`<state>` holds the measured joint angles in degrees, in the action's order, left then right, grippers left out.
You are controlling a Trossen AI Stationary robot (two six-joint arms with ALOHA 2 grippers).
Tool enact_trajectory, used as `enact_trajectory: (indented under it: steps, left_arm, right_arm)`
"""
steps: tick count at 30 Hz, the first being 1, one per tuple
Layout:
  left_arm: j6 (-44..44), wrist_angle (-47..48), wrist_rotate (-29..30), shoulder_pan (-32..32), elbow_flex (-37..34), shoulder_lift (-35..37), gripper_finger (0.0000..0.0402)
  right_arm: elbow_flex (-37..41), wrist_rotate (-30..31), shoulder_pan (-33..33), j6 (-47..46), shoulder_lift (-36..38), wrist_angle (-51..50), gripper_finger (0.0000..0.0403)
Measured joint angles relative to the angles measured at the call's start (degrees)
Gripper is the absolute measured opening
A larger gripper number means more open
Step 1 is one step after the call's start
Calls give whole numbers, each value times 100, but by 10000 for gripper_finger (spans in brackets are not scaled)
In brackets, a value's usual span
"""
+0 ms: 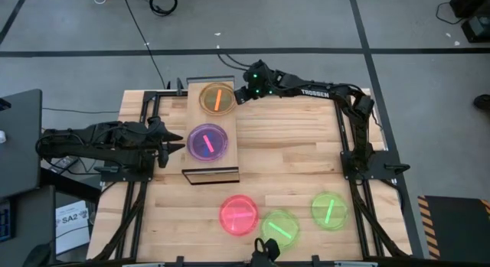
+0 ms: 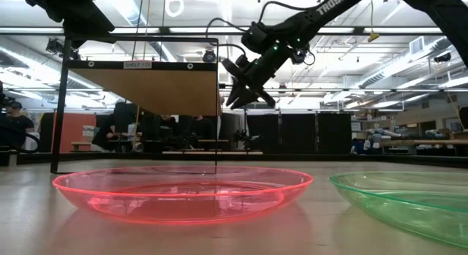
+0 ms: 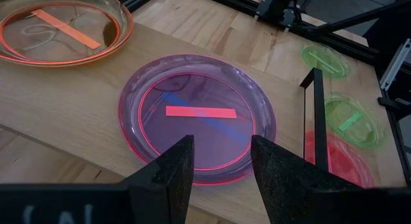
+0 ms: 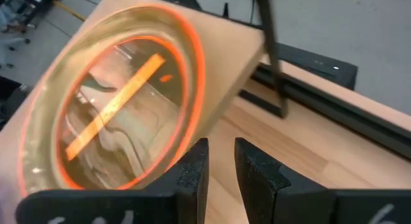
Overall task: Place and stack plates onto a shelf
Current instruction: Stack the orange plate on top of the blue plate on the shelf
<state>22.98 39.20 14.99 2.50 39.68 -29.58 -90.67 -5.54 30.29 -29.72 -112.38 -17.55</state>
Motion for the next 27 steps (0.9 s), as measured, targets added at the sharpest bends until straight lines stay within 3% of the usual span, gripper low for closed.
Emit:
enact_trajectory:
  steps: [27]
  left_arm:
    - [40,2,-1,0,0,0,160]
  right_arm:
    - [2,146,-215,145,2,372,80]
